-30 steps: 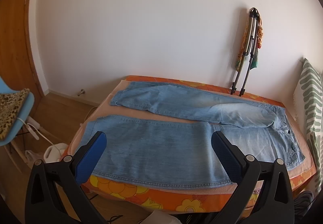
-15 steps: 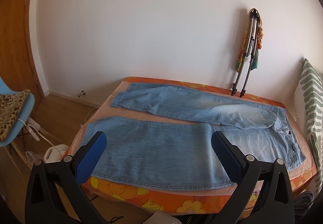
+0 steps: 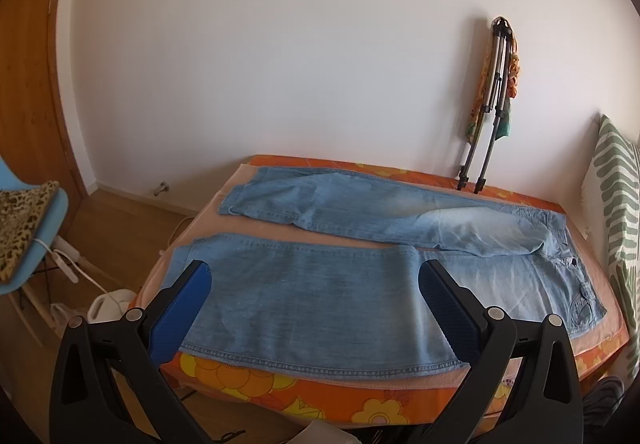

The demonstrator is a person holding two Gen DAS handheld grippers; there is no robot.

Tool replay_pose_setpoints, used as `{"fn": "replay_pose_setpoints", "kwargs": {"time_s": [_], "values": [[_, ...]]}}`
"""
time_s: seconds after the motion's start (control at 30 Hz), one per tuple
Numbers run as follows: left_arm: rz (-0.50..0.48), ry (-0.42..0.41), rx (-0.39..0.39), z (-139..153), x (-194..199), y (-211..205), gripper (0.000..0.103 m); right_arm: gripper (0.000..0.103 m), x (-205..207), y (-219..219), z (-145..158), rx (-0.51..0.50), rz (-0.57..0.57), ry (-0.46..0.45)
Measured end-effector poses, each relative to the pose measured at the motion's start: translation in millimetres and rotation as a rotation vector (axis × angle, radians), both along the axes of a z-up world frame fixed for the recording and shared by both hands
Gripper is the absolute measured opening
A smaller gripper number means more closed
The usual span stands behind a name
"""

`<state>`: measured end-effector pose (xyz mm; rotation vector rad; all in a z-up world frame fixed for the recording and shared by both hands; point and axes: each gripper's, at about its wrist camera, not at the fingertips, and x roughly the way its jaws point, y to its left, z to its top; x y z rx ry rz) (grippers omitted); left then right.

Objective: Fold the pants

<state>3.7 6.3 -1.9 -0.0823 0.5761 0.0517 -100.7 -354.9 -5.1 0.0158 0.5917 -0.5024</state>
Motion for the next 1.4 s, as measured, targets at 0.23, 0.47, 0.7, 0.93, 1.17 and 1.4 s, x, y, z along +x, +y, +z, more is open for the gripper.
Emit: {"fn": "replay_pose_setpoints", "kwargs": {"time_s": [0.23, 0.47, 0.7, 0.93, 1.17, 1.4], "values": [[0.001, -0.002, 0.003, 1, 0, 1, 0.103, 0.103, 0, -1, 0, 0.001, 0.000, 0.000], [-0.002, -0.004, 0.009, 1, 2, 0, 0.103, 0.103, 1, -1, 0, 0.001, 0.008, 0.002], [-0.011, 0.000, 0.012, 0, 5, 1, 0.103, 0.103, 4, -2, -2, 0.001, 0.012, 0.005], [-0.017, 0.010, 0.004, -4, 11, 3, 0.103, 0.103, 8, -3, -4, 0.002, 0.019, 0.006], [-0.021, 0.020, -0.002, -7, 22, 6, 0.103, 0.103, 21, -3, -9, -0.009, 0.054, 0.016], [-0.030, 0.034, -0.035, -12, 37, 20, 0.099, 0.096, 47, 1, -15, -0.007, 0.146, 0.036]]}}
